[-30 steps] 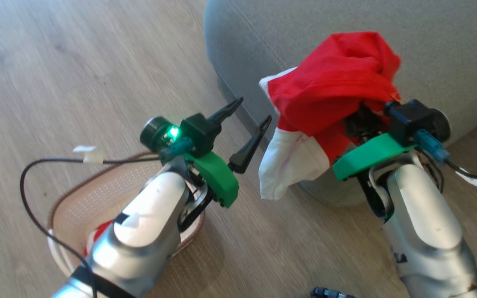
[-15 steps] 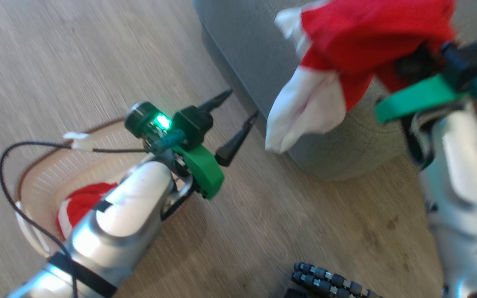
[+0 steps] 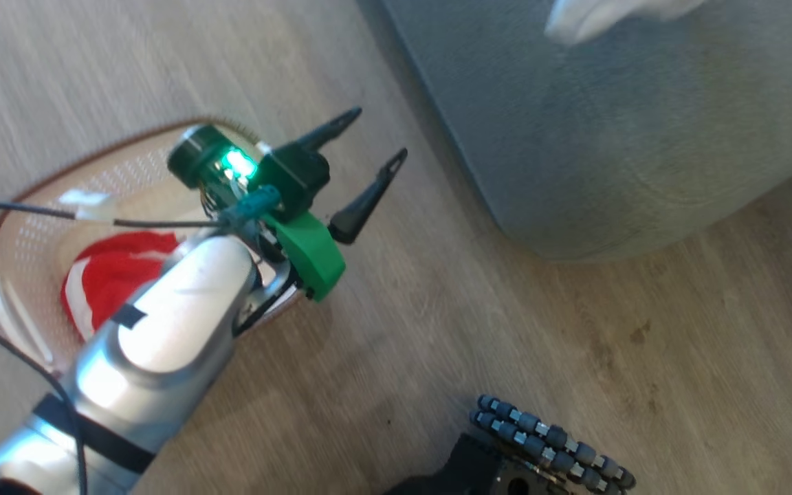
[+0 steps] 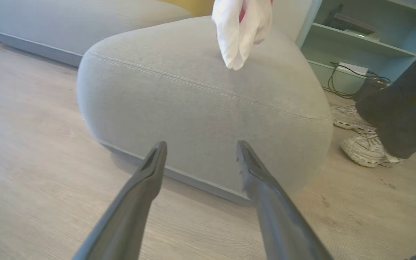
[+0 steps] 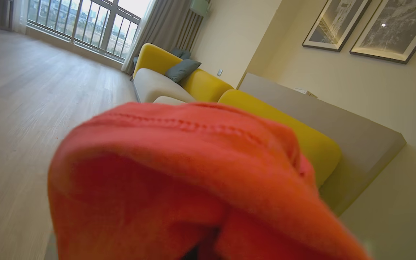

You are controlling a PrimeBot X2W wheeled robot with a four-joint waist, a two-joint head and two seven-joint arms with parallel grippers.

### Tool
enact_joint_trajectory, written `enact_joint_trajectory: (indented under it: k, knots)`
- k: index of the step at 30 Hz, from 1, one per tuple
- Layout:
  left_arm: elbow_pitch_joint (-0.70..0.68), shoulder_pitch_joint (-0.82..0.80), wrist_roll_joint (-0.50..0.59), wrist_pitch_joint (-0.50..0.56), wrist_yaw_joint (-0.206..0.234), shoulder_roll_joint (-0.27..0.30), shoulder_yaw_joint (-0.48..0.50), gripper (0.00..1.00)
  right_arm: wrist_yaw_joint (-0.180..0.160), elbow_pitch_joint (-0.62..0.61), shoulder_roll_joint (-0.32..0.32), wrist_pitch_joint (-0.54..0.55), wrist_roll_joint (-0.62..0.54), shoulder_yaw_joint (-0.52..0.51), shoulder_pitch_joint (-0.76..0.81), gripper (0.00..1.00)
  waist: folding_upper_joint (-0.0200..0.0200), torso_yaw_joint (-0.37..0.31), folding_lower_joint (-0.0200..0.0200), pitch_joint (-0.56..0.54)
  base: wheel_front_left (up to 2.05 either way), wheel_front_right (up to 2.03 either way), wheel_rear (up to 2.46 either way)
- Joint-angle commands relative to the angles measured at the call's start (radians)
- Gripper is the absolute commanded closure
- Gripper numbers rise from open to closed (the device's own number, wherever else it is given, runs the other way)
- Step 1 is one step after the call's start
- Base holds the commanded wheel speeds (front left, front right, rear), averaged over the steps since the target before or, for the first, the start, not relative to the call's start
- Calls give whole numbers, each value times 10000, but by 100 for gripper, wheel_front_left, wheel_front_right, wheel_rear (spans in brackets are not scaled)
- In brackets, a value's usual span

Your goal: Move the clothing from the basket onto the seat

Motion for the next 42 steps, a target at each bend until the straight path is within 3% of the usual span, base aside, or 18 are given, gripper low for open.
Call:
enact_joint_trajectory:
  k: [1, 10, 24, 32, 34, 35, 42]
  knots:
    - [-486, -410, 79, 70, -4, 208, 215, 0, -4, -20, -417, -60, -134, -339, -555, 100, 0, 363, -2, 499, 0, 0, 0]
    - [-1237, -724, 201, 433, -6, 439, -51, 0, -4, 1197, -1502, 420, -808, -2424, -2151, 100, 0, 1110, -2, 1739, 0, 0, 0]
    - [-1821, -875, 251, 698, 54, 683, -258, 0, -4, 1857, -1711, 729, -1534, -6071, -2280, 100, 0, 1970, -2, 2921, 0, 0, 0]
    - [-1915, -715, 187, 732, 97, 1001, -271, 0, -4, 2853, -1286, 841, -2025, -7450, -1515, 100, 0, 2033, -2, 3015, 0, 0, 0]
    - [-1868, -728, 152, 706, 100, 995, -267, 0, -4, 3341, -1289, 762, -2064, -7451, -1297, 22, 0, 2050, -2, 2919, 0, 0, 0]
    - [-1839, -742, 135, 674, 105, 980, -259, 0, -4, 3559, -1311, 643, -2044, -7412, -1222, 0, 0, 2056, -2, 2856, 0, 0, 0]
    - [-1395, -725, -12, 327, 126, 747, -259, 0, -4, 4997, -1666, -6, -1780, -5996, -628, 0, 0, 2170, -2, 2175, 0, 0, 0]
